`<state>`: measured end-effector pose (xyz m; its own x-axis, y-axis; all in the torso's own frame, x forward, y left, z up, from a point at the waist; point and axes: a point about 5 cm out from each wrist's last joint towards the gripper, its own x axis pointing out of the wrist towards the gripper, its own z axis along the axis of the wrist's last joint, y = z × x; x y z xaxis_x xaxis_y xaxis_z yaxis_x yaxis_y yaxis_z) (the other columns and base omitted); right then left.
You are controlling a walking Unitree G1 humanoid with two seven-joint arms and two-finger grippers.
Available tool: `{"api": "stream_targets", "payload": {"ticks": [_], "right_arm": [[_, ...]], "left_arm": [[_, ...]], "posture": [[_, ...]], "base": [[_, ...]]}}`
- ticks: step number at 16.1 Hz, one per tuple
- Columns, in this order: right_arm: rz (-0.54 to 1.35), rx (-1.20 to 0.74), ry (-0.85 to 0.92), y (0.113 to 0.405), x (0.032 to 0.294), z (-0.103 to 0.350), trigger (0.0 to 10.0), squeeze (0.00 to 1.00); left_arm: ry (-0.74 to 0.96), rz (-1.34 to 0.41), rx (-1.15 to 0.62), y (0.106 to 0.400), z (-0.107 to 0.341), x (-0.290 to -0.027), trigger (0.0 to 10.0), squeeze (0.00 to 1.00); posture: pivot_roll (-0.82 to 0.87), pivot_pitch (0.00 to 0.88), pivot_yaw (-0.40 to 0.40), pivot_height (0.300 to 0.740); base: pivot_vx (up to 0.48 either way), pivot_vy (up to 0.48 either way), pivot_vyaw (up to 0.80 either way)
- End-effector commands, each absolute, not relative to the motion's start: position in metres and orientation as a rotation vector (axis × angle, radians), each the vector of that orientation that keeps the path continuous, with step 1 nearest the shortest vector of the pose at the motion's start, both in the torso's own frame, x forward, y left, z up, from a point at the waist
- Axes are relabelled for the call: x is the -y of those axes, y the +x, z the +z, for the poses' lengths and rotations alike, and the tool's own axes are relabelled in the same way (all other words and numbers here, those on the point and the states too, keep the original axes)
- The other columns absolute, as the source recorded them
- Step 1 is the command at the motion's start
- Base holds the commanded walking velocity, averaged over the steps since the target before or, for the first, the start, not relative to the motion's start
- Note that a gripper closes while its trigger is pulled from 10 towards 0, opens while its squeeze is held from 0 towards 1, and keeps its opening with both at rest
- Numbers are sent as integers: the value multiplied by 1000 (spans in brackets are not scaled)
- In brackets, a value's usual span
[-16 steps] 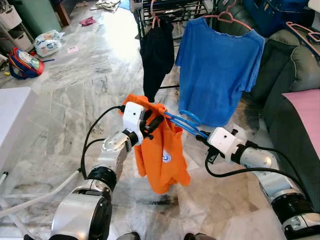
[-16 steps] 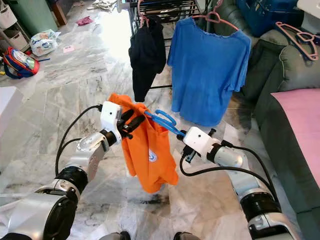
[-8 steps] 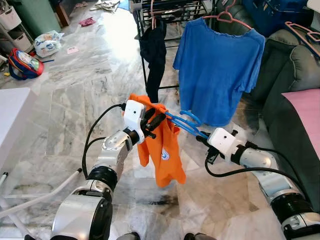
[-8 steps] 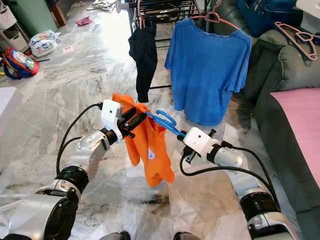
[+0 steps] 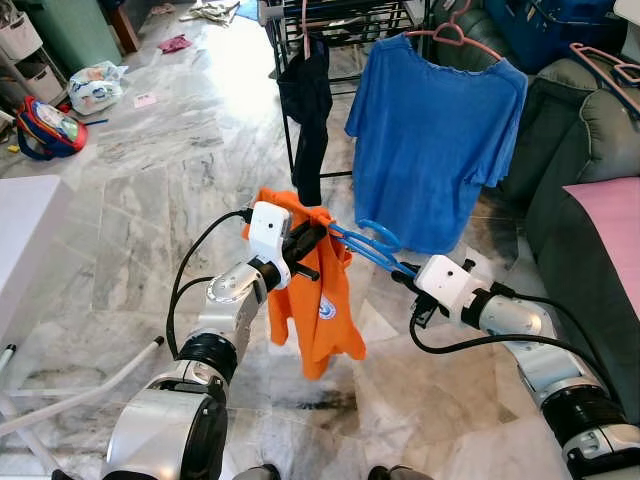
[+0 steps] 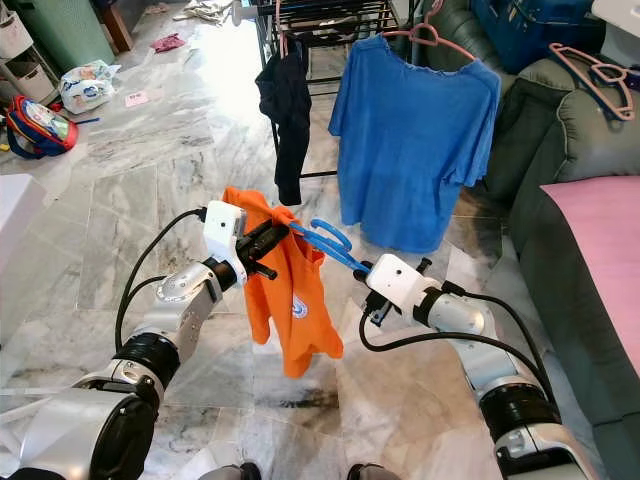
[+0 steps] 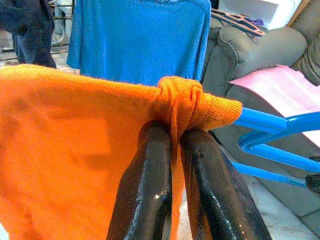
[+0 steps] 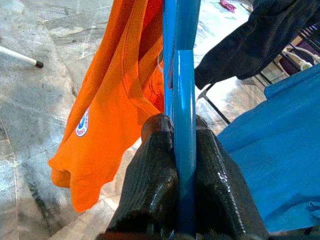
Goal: Hang hanger
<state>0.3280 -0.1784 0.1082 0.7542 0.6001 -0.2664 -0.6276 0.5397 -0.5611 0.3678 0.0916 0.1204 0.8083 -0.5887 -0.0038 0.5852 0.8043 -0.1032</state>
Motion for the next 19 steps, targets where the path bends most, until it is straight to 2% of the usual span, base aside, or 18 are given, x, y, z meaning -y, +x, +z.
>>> {"api": "stream_targets", "payload": {"ticks": [1,12,16,19], "right_arm": [[738,12,-684,330,174,118,0,0],[730,2,-673,330,175,115,0,0],[687,-37,-641,330,182,107,0,0],[664,-67,-618,330,184,100,0,0]], "left_arm": [[-102,-608,-36,370,122,-96,0,0],[-124,-619,-3,373,131,-98,0,0],[-126,-738,106,372,153,-106,0,0],[-208,-832,166,369,171,-107,0,0]], "posture": [[-79,173,84,740],[-77,169,85,740],[-66,169,80,740],[-49,168,73,740]], "base": [[0,0,0],[0,0,0],[0,0,0],[0,0,0]]}}
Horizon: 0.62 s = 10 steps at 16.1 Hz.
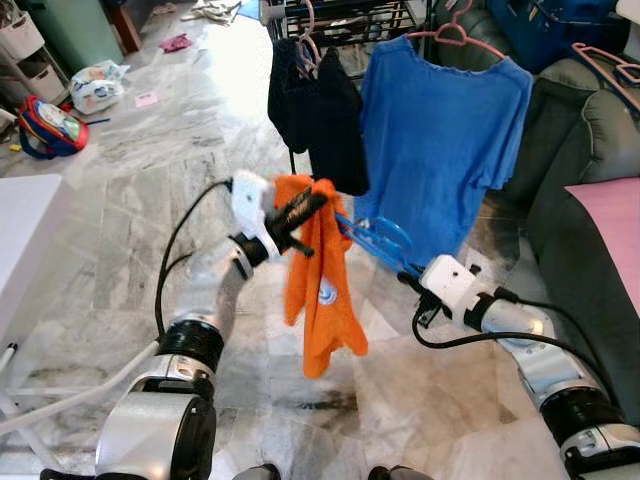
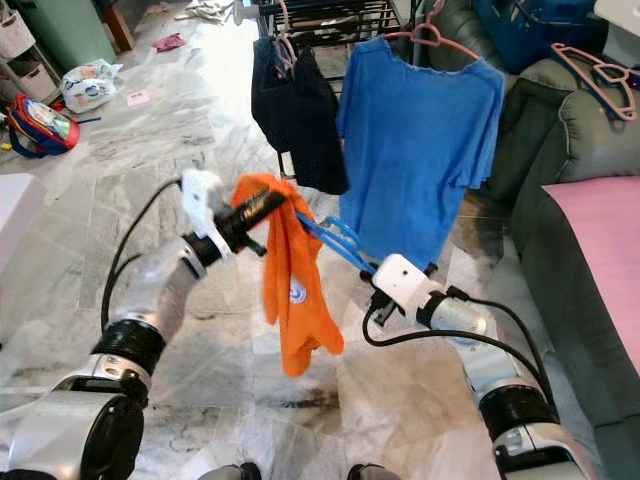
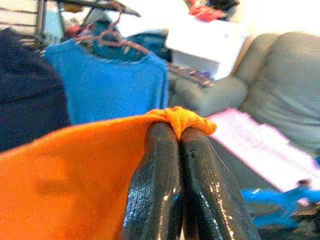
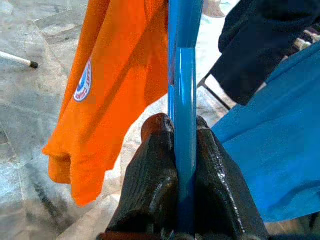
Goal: Hang hanger
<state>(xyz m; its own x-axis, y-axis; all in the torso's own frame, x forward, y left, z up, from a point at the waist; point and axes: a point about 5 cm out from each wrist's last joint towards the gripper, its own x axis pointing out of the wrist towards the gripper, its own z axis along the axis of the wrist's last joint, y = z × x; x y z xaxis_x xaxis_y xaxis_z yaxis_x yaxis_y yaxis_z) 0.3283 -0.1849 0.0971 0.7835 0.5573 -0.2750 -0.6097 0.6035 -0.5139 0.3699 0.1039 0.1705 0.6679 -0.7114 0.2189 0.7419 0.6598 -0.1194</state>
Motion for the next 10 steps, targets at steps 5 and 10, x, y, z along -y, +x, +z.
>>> {"api": "stream_targets", "payload": {"ticks": [5,10], "right_arm": [[602,-77,-549,335,192,100,0,0],[518,-51,-460,339,212,112,0,0]], "left_arm": [[-318,-1043,77,344,158,-105,0,0],[-277,-989,-7,336,134,-117,0,0]], "posture": [[-46,173,71,740],[-56,173,70,740]], "base": [[0,0,0],[0,0,0]]}}
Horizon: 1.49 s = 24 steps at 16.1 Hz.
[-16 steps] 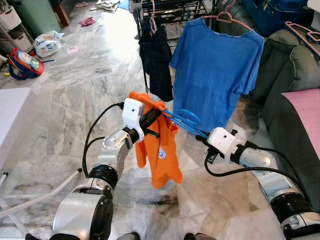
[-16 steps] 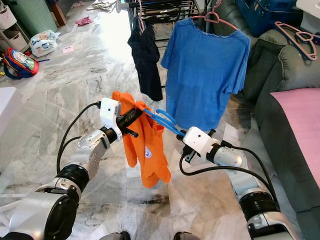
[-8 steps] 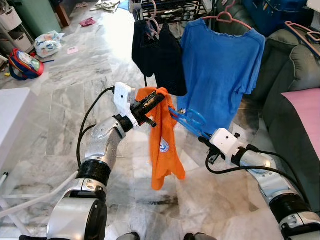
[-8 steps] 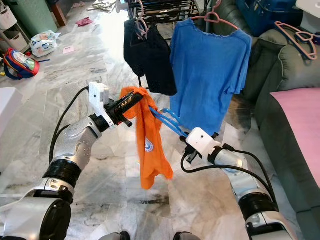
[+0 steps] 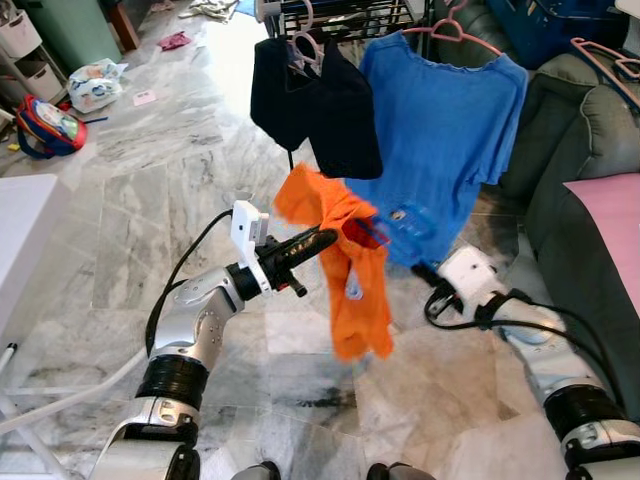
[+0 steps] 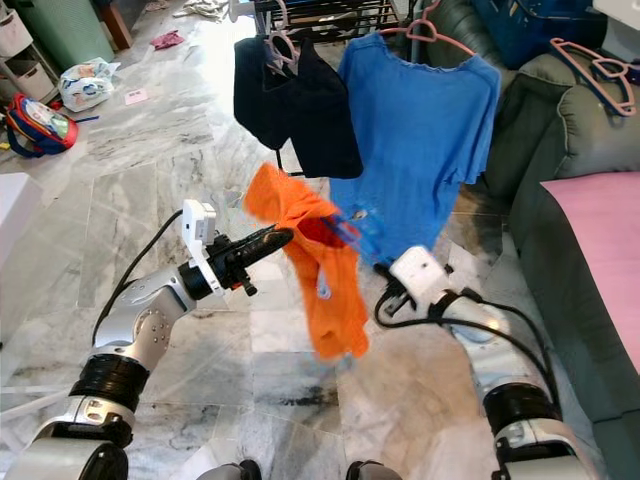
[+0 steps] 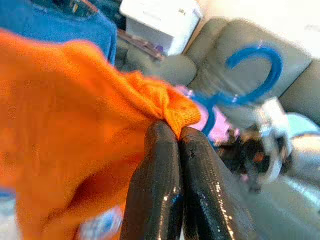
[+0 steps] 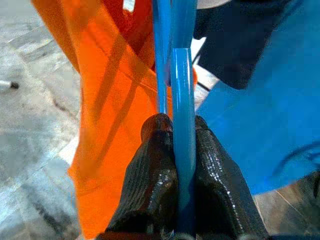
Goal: Hang hanger
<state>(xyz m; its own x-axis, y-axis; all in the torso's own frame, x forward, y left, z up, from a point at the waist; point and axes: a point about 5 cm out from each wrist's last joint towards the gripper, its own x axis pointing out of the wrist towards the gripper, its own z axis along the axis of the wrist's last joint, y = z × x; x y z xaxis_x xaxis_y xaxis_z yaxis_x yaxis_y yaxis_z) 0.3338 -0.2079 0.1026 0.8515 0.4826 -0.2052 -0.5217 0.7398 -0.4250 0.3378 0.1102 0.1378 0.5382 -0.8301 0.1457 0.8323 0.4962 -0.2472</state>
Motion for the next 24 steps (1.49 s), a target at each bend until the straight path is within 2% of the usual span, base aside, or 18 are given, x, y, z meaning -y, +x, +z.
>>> {"api": "stream_targets", "payload": {"ticks": [1,4,5,6,11,17,21,22,24], "right_arm": [[520,-42,-454,339,212,114,0,0],[518,32,-427,344,207,130,0,0],[525,51,-420,345,205,135,0,0],[540,57,-420,345,203,137,0,0],[637,90,-377,344,185,145,0,0],[839,-81,-398,322,155,101,0,0],[755,-42,-407,327,162,108,0,0],[751,-41,-413,328,163,109,0,0],[741,-34,-425,328,168,110,0,0]], "left_arm": [[-267,-983,-16,336,130,-117,0,0],[-212,-937,-83,334,109,-119,0,0],[-140,-904,-101,334,102,-118,1608,0],[-141,-888,-107,335,101,-118,10000,0],[-119,-874,-13,342,115,-99,10000,0],[-131,-919,170,350,159,-73,10000,0],[-75,-1029,161,337,153,-61,10000,0],[-51,-1060,155,333,149,-60,7804,0],[-5,-1088,135,328,141,-63,8078,0]], "posture": [[-57,174,70,740],[-63,173,73,740],[-64,172,73,740],[-65,172,73,740],[-71,170,68,740],[-61,168,72,740],[-72,168,76,740],[-72,166,75,740],[-72,165,71,740]], "base": [[0,0,0],[0,0,0],[0,0,0],[0,0,0],[0,0,0],[0,0,0],[0,0,0],[0,0,0],[0,0,0]]}}
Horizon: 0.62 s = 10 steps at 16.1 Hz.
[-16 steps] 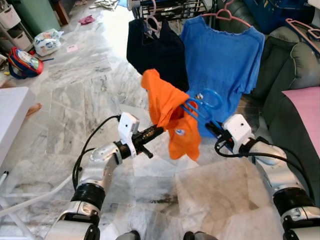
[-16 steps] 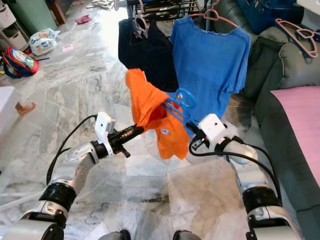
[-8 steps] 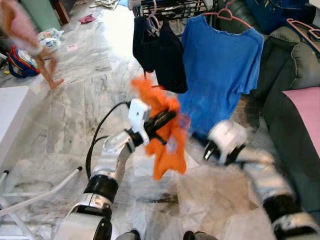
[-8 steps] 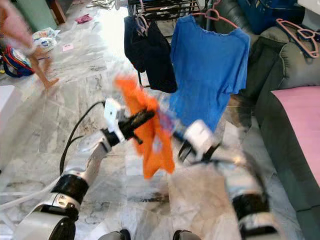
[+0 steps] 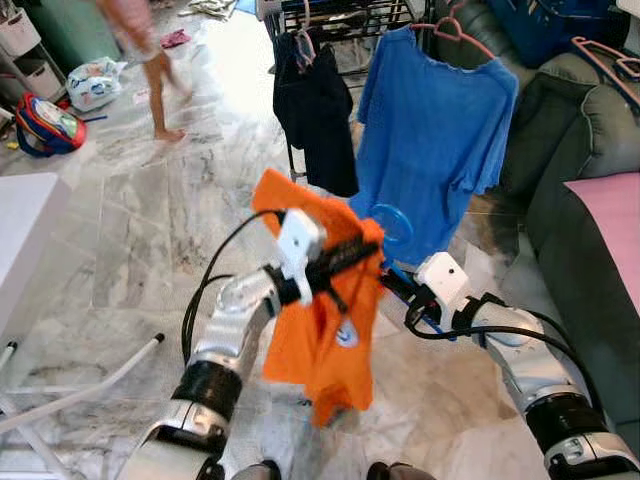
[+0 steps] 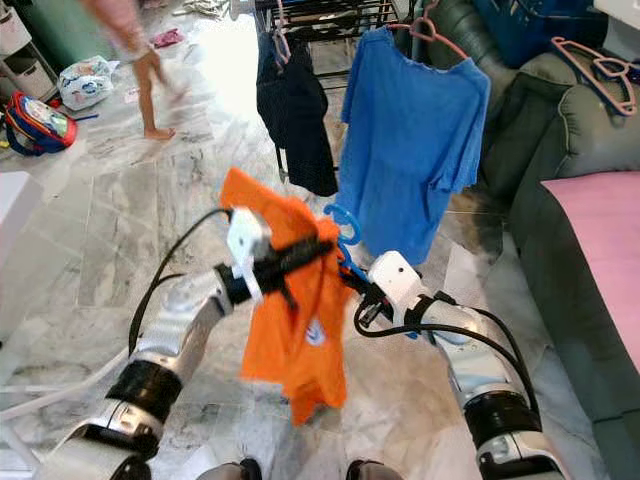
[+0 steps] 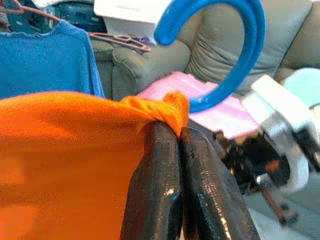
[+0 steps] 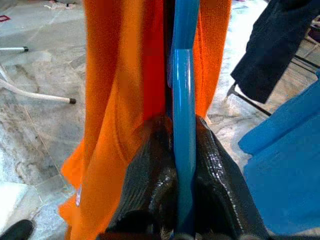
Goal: Hang hanger
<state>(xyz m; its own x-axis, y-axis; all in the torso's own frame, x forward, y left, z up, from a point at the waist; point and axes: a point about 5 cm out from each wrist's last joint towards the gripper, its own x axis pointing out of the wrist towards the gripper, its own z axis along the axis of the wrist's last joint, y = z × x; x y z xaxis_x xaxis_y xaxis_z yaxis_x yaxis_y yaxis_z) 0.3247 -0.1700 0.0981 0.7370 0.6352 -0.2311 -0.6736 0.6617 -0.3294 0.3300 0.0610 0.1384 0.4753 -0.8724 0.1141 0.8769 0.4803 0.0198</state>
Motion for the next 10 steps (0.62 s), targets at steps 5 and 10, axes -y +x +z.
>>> {"api": "stream_targets", "payload": {"ticks": [5,10], "right_arm": [[737,-25,-439,328,172,115,0,0],[747,-15,-445,330,170,118,0,0]], "left_arm": [[35,-1074,87,327,129,-74,10000,0],[56,-1050,85,327,126,-62,10000,1000]], "posture": [[-71,161,65,740],[-76,158,61,740]], "base": [[0,0,0],[0,0,0]]}}
